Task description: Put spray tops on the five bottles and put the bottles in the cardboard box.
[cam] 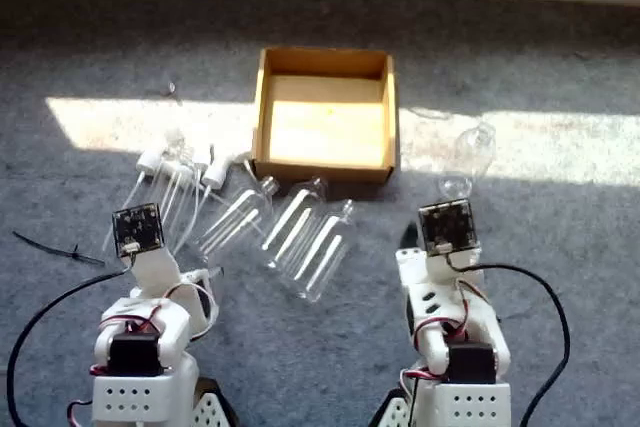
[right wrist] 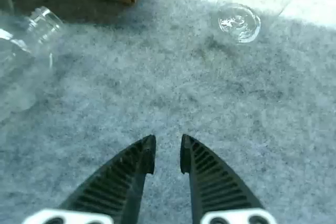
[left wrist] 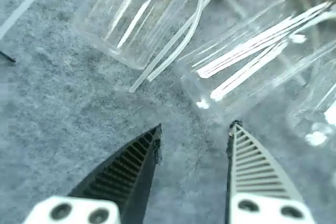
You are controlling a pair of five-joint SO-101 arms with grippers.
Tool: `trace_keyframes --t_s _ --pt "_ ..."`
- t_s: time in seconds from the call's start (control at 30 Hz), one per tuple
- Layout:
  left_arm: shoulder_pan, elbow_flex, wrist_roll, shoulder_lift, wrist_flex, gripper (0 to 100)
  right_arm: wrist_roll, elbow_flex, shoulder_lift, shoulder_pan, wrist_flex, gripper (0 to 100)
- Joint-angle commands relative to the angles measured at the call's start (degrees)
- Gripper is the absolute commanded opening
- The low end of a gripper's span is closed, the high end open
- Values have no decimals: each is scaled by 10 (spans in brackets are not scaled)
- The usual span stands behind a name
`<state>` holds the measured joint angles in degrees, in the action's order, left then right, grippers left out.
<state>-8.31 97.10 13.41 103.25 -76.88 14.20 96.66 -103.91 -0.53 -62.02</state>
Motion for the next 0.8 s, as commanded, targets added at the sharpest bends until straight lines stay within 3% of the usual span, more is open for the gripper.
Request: trace_keyframes --t_s 0.0,0.77 --pt "-6 0 19 -1 -4 200 -5 67 1 -7 -4 74" --pt "-6 0 19 -1 -4 200 -8 68 1 -2 -4 74"
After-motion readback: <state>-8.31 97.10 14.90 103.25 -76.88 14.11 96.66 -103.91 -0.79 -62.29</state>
